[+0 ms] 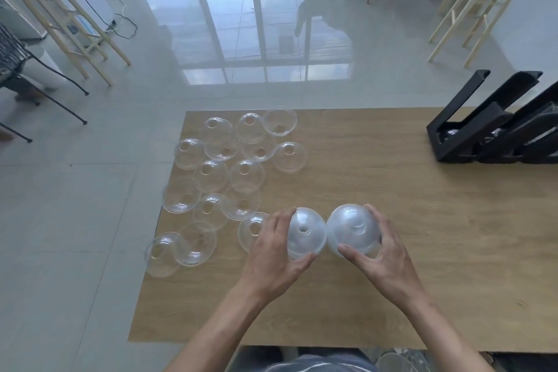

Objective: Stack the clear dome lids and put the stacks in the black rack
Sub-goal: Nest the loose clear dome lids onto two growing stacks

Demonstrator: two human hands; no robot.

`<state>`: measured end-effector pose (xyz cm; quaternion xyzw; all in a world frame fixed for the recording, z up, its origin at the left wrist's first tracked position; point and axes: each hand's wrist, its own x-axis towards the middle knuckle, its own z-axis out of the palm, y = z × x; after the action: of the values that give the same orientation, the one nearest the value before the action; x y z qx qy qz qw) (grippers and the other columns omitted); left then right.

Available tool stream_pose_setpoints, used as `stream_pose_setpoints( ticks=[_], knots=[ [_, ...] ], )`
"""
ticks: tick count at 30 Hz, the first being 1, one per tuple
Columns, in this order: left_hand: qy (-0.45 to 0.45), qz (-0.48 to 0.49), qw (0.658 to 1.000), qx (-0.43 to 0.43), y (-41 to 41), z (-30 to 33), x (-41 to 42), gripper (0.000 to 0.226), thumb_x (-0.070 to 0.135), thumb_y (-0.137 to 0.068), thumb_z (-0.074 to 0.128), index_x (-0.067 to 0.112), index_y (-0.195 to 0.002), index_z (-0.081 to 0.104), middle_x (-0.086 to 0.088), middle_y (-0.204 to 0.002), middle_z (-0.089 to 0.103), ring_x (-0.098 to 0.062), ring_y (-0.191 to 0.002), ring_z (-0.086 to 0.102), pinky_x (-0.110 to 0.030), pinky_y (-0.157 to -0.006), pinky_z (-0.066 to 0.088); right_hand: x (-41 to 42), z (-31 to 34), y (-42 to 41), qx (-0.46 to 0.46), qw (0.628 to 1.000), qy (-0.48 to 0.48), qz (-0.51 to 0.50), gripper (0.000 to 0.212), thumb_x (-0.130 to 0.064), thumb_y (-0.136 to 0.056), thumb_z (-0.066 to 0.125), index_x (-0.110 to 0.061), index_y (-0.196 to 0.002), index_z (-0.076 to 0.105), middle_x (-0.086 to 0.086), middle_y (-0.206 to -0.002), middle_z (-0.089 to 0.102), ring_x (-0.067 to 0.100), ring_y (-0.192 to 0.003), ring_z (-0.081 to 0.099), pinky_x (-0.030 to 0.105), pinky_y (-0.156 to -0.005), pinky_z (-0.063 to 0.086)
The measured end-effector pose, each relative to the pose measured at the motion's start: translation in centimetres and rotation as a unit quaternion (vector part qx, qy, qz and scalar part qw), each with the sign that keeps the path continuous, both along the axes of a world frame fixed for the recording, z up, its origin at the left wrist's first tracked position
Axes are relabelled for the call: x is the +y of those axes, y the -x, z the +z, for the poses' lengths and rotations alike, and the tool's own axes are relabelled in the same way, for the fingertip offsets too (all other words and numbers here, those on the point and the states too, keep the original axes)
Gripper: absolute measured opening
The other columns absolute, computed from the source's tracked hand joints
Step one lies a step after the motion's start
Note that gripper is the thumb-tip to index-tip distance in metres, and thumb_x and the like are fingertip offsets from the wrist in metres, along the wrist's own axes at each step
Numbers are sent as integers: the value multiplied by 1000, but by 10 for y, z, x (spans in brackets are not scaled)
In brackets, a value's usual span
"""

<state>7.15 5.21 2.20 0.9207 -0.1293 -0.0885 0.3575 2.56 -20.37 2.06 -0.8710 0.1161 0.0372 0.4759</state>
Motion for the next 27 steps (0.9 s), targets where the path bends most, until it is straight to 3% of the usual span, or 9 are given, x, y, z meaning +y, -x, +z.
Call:
stream_pose_setpoints(
  ticks=[5, 11, 17, 19, 22, 23, 25, 27],
  knots=[
    [15, -17, 1000, 13, 40, 2, 21, 92, 58, -82, 75, 34, -158, 30, 14, -154, 39, -7, -138, 44, -38, -114, 46, 7, -6, 21, 7, 999, 18, 41, 103, -75, -75, 81, -50, -159, 28, -28, -160, 38, -2, -149, 36, 34, -120, 36],
    [9, -15, 999, 32, 77, 7, 77, 95, 57, -80, 77, 46, -157, 23, 25, -157, 29, 1, -142, 38, -23, -117, 38, 41, -8, 38, 12, 995, 33, 96, 108, -77, -74, 81, -50, -162, 25, -36, -163, 29, -7, -153, 27, 21, -119, 27],
    [14, -6, 998, 56, 77, 20, 135, 92, 57, -82, 81, 34, -159, 34, 19, -159, 33, 0, -147, 36, -31, -120, 39, 95, -6, 46, 4, 990, 4, 143, 110, -72, -75, 84, -40, -164, 28, -32, -165, 29, -4, -155, 25, 9, -120, 20],
    [15, -1, 998, 57, 74, 22, 147, 94, 68, -82, 76, 37, -159, 32, 25, -161, 30, 7, -148, 30, -22, -120, 33, 105, -3, 46, 9, 990, 2, 143, 113, -74, -72, 84, -41, -164, 26, -35, -165, 25, -4, -156, 23, 11, -121, 20],
    [26, 41, 997, 61, 70, 23, 165, 82, 78, -90, 59, 42, -159, 34, 34, -160, 30, 12, -148, 27, -14, -117, 26, 108, 10, 39, 19, 992, 4, 122, 110, -83, -73, 77, -48, -163, 24, -37, -165, 23, -4, -155, 22, 29, -121, 27],
    [25, 56, 997, 49, 66, 22, 172, 71, 73, -96, 54, 40, -157, 39, 30, -157, 38, 9, -144, 37, -18, -115, 34, 107, 16, 32, 18, 994, -2, 105, 101, -84, -77, 71, -51, -161, 26, -38, -163, 25, -3, -153, 28, 33, -119, 31],
    [-8, 87, 996, 1, 54, 18, 185, 51, 57, -103, 54, 34, -148, 53, 21, -144, 56, 7, -116, 59, -24, -96, 51, 106, 28, 11, -4, 997, -6, 77, 75, -82, -87, 60, -54, -154, 39, -42, -154, 37, -6, -142, 43, 30, -109, 42],
    [-68, 98, 992, -28, 40, 9, 195, 40, 42, -100, 66, 29, -138, 63, 18, -133, 63, 11, -84, 62, -17, -75, 51, 108, 35, -20, -20, 998, 3, 66, 56, -73, -95, 59, -48, -145, 53, -36, -142, 53, -8, -129, 54, 27, -99, 50]
  ],
)
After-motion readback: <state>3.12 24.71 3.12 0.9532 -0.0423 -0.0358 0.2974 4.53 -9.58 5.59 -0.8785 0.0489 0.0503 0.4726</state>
